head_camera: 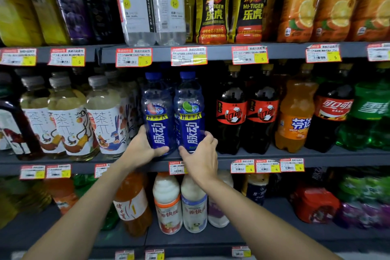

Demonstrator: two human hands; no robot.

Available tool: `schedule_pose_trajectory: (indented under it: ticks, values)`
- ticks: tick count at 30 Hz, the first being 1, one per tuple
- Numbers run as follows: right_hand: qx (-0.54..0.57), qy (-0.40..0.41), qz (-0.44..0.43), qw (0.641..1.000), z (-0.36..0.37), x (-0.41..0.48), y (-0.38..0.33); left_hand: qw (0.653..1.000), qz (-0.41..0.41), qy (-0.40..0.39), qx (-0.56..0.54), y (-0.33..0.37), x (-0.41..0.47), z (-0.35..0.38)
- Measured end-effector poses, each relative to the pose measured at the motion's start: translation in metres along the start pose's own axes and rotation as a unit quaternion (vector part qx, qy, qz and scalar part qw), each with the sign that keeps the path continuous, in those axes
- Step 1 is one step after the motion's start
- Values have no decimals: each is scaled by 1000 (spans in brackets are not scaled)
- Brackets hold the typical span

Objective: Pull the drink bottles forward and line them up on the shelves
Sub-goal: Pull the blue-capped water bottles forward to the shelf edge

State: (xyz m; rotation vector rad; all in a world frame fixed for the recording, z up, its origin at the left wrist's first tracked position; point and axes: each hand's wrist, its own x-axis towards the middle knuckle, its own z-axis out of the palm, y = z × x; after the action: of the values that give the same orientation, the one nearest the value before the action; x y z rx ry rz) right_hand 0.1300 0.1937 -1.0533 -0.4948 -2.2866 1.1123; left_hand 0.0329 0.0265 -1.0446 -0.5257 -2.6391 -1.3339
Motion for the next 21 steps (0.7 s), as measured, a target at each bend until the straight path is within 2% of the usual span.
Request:
schedule_pose_trajectory:
  ticks: [4,13,21]
  values:
    - [-12,-35,-34,999,2,-1,9,998,-1,-29,47,-2,3,-6]
    - [-28,-15,-22,999,5,-3,8,992,25,-69,99,-1,3,-13]
    - [-13,-22,-32,999,0,-5,9,995,15,-67,74,-2,2,-14]
